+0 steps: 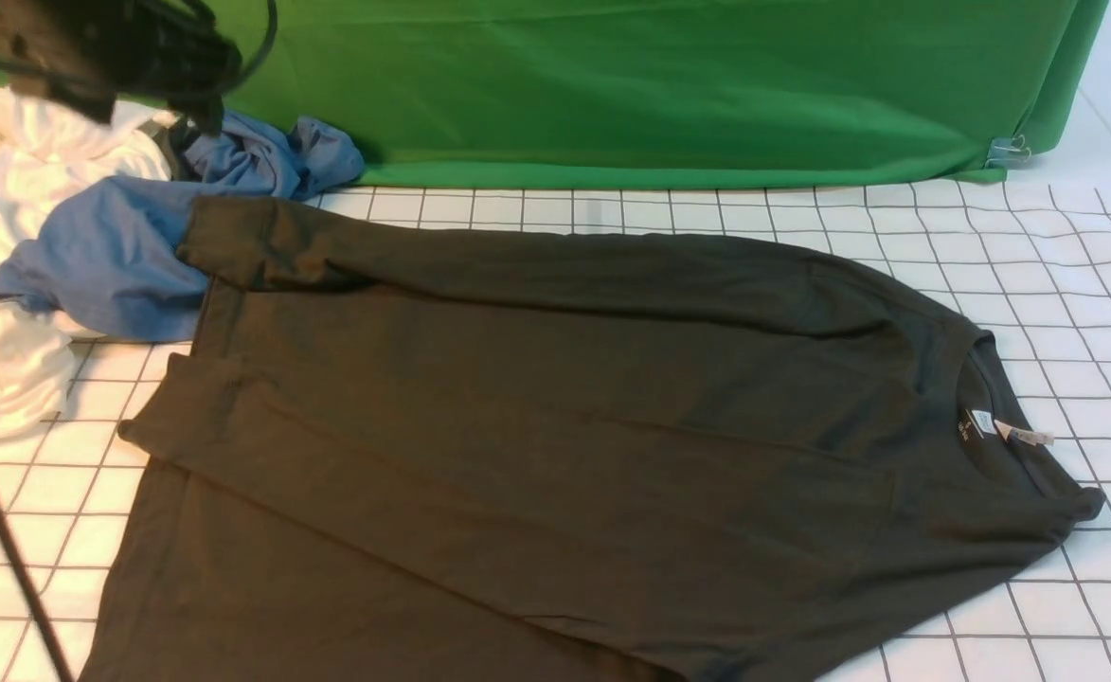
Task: Fold a long-sleeved shirt over a white checkered tablecloth.
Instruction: 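Grab the top left corner of the dark shirt with the left gripper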
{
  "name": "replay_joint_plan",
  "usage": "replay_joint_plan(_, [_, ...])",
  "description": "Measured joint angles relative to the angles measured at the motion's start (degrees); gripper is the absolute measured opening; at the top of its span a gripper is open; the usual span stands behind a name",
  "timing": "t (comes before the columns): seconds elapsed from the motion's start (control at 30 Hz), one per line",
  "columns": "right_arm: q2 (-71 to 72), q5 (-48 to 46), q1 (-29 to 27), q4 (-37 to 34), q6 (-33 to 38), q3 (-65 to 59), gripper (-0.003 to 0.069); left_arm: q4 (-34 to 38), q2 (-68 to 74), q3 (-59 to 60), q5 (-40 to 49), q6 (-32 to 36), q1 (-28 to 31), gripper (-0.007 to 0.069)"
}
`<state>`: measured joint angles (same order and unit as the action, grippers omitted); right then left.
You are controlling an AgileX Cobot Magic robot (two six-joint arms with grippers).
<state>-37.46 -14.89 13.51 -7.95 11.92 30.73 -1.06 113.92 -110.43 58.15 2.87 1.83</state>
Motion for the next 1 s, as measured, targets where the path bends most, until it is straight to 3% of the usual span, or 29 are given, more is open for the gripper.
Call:
replay_joint_plan(0.47, [0.0,-1.1,0.0,0.5,0.0,0.0,0.0071,-0.5,8.4,0.0,-9.7,-2.9,0.4,0.0548])
replay_joint_plan(0.77, [0.0,-1.9,0.0,0.5,0.0,0.0,0.0072,-0.7,12.4,-0.1,-10.7,-5.6,1.4,0.0546])
replay_joint_plan(0.93, [0.0,-1.9,0.0,0.6,0.0,0.0,0.0072,0.6,13.9,-0.1,-11.2,-5.6,1.7,0.0503])
replay_joint_plan(1.0, [0.0,-1.9,0.0,0.6,0.0,0.0,0.0072,1.1,14.3,-0.1,-12.0,-5.7,1.7,0.0446])
